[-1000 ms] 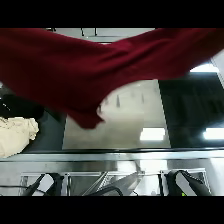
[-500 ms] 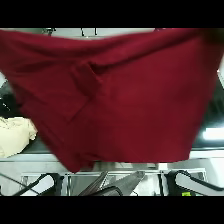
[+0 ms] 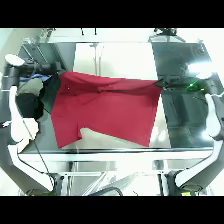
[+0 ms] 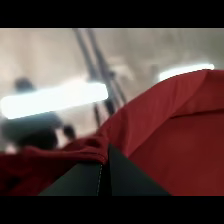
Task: Fold the shirts.
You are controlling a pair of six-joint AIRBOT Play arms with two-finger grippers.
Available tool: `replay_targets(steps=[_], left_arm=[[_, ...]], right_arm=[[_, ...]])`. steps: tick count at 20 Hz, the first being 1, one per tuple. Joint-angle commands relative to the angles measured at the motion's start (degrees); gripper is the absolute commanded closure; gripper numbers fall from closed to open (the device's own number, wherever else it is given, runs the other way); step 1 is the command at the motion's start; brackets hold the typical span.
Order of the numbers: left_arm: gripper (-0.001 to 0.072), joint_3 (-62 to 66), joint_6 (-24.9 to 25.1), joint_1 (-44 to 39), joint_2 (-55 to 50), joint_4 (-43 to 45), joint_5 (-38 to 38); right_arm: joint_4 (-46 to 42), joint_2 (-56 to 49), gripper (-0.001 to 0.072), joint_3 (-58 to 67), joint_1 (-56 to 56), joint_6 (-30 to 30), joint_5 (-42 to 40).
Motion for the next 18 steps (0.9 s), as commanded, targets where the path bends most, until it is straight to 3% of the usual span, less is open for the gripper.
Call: replay_targets(steps=[1,4,9,15,18], left_arm=[[0.0697,7.3,-0.79,-0.15,-9.03,2.21,1.49],[0.0697,9.14,-0.74,1.88,-9.11,2.16,2.38],[0.0697,5.33,1.05,3.02,-8.39,2.16,5.38],[0.0697,5.79,6.73,0.33,-8.79,2.64,13.94],[0.0697,5.77,7.06,-1.62,-8.96,10.49,16.06]], right_arm=[[-0.74,-8.52,0.0694,7.85,0.28,1.75,-0.39],[-6.12,-5.6,0.0695,10.29,0.76,3.41,0.35],[-29.03,0.83,0.0695,6.16,8.15,14.1,5.64],[-32.15,4.39,0.0695,-4.57,15.98,16.46,1.31],[-33.88,4.48,0.0695,-4.76,16.5,17.68,-0.22]])
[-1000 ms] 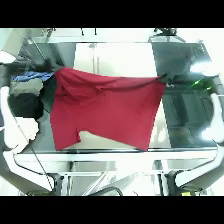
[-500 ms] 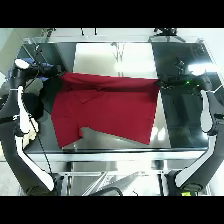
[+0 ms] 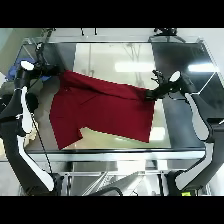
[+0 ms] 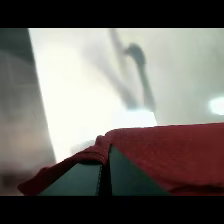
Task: Fold the shirts.
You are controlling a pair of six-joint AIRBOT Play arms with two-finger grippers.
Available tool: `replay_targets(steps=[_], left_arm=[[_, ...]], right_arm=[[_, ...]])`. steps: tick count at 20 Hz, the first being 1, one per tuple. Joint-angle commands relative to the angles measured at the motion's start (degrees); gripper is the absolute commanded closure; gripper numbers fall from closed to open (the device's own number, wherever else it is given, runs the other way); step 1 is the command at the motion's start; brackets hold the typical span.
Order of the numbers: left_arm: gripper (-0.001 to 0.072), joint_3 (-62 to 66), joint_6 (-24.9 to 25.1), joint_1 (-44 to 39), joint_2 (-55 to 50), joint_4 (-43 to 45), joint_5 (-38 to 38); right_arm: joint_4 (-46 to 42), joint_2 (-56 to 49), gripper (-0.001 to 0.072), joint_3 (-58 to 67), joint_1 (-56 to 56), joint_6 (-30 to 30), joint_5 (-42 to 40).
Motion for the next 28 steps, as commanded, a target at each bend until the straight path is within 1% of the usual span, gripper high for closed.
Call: replay_targets(steps=[1,4,5,6,7,8,10,11,14,15,16,17,20,23,25,28], left_arm=[[0.0696,-0.02,1.46,-1.81,-0.2,7.74,3.48],[0.0696,-0.02,1.25,-2.1,-0.35,8.15,3.76],[0.0691,-0.02,1.22,-2.1,-0.33,8.17,3.5],[0.0354,-0.02,1.22,-2.08,-0.02,8.17,2.34],[0.0037,0.0,0.37,-1.75,0.5,8.31,1.11],[0.0037,0.0,-0.94,-1.2,1.51,8.5,-0.83],[0.0038,-0.02,-6.43,0.74,4.37,9.29,-5.38],[0.0038,-0.02,-8.83,2.14,5.84,9.27,-8.44],[0.0038,-2.93,-13.99,7.3,9.35,9.16,-22.08],[0.0039,-6.19,-15.39,8.9,10.73,9.14,-25.99],[0.0039,-10.67,-16.31,10.47,12.33,9.14,-29.57],[0.004,-16.13,-16.52,11.89,14.38,9.18,-31.63],[0.0039,-33.11,-16.5,14.82,21.46,9.16,-31.87],[0.004,-48.0,-15.8,17.09,28.13,9.18,-31.28],[0.0039,-55.08,-15.39,17.55,31.52,9.27,-30.97],[0.004,-62.18,-14.14,17.55,35.32,9.33,-27.02]], right_arm=[[-2.95,0.68,0.0695,-1.38,1.31,1.75,-1.7],[-4.15,0.76,0.0692,-1.38,1.33,3.15,-1.7],[-4.44,0.87,0.0604,-1.33,1.29,3.61,-1.68],[-5.11,1.18,0.0394,-1.31,1.2,4.48,-1.66],[-7.58,1.92,0.0319,-1.31,1.18,6.67,-1.66],[-10.69,2.95,0.0319,-1.31,1.18,9.09,-1.29],[-17.73,5.84,0.0318,-1.33,0.7,15.19,0.98],[-20.09,7.37,0.0318,-1.33,0.0,16.48,2.49],[-20.74,12.11,0.0318,-4.83,-3.74,17.25,9.4],[-20.74,14.27,0.0318,-8.31,-5.16,17.25,11.17],[-20.39,16.74,0.0319,-12.57,-6.47,17.29,11.54],[-18.25,19.71,0.032,-17.55,-7.89,17.29,11.02],[-8.41,27.61,0.0328,-30.05,-9.75,15.41,8.07],[-5.66,32.41,0.0329,-37.94,-9.62,14.69,7.74],[-4.13,33.27,0.0355,-40.76,-9.62,14.36,7.67],[1.92,33.0,0.0355,-43.32,-9.62,11.63,3.91]])
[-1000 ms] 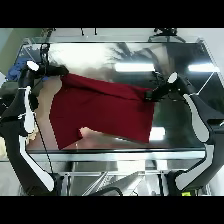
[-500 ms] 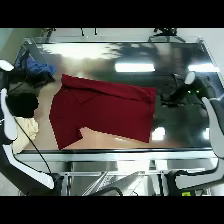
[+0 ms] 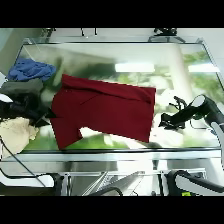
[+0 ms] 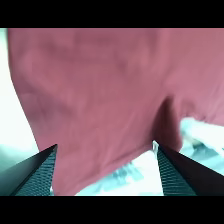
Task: Fold the shirts.
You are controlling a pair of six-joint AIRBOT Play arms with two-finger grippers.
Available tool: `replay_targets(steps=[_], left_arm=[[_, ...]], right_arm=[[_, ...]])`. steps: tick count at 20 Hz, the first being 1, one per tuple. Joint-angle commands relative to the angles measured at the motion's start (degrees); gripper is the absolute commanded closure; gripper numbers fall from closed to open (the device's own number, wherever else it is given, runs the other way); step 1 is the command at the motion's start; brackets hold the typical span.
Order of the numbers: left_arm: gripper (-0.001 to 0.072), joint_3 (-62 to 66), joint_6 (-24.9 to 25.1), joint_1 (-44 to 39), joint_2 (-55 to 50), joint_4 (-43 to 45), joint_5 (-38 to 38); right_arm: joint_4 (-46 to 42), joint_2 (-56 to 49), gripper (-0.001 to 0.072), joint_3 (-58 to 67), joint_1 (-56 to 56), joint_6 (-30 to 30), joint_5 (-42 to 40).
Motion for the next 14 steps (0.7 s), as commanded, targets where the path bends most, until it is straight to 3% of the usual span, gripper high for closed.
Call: replay_targets(steps=[1,4,9,10,12,13,14], left_arm=[[0.004,-9.9,1.36,0.59,4.96,0.55,3.56],[0.004,-13.64,1.31,0.59,6.54,4.37,7.39],[0.0041,-15.58,1.66,-1.44,6.49,1.68,13.27],[0.0105,-15.58,2.45,-2.45,6.49,-0.46,14.32],[0.0599,-15.58,5.53,-5.03,6.49,-5.05,16.02],[0.0696,-15.58,5.92,-6.29,6.49,-6.01,16.41],[0.0696,-15.43,5.88,-7.54,6.49,-6.14,16.57]], right_arm=[[6.32,0.46,0.0355,-4.13,-0.13,-1.99,-3.26],[7.54,-1.33,0.0355,-6.51,-0.13,-2.01,-3.5],[17.9,-1.73,0.0355,-9.94,0.0,-6.91,-6.03],[17.81,-1.79,0.0355,-9.94,0.0,-7.02,-6.03],[17.75,-1.97,0.0355,-9.97,0.0,-7.39,-6.05],[17.55,-2.14,0.0354,-9.97,-0.02,-7.37,-6.03],[16.9,-2.34,0.0353,-9.97,-0.02,-7.37,-6.03]])
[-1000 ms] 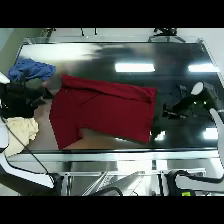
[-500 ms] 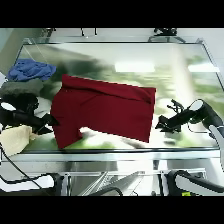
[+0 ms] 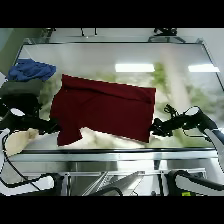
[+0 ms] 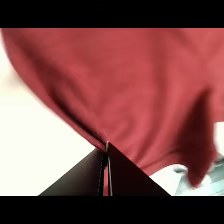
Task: Fold the shirts.
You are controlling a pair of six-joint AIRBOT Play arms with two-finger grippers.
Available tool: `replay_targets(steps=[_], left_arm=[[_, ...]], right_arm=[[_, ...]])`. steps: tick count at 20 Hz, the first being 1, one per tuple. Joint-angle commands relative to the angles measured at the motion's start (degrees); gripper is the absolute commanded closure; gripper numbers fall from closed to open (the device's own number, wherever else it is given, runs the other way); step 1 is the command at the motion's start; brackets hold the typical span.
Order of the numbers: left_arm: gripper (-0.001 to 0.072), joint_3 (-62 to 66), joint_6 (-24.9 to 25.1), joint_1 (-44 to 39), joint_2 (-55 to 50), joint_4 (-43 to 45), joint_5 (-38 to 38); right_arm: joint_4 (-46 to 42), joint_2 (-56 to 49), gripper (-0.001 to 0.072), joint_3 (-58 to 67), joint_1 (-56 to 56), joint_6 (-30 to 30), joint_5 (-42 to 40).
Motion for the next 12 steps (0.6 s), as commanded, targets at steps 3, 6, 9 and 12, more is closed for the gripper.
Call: replay_targets(steps=[3,6,9,12], left_arm=[[0.0696,1.77,1.92,-4.44,0.09,-3.5,0.46],[0.0696,4.46,1.9,-3.8,0.09,-3.52,-2.51],[0.0696,4.96,1.68,-2.23,0.09,-3.54,-4.92],[0.0696,4.96,1.68,-1.03,0.09,-3.54,-7.19]], right_arm=[[-2.56,-0.42,0.0344,-0.31,0.04,1.25,-0.28],[-3.91,-0.44,0.0344,-1.42,0.07,3.17,-1.73],[0.11,-0.92,0.0345,-5.64,0.2,2.49,-4.39],[4.52,-1.92,0.0345,-7.43,0.44,-1.31,-5.64]])
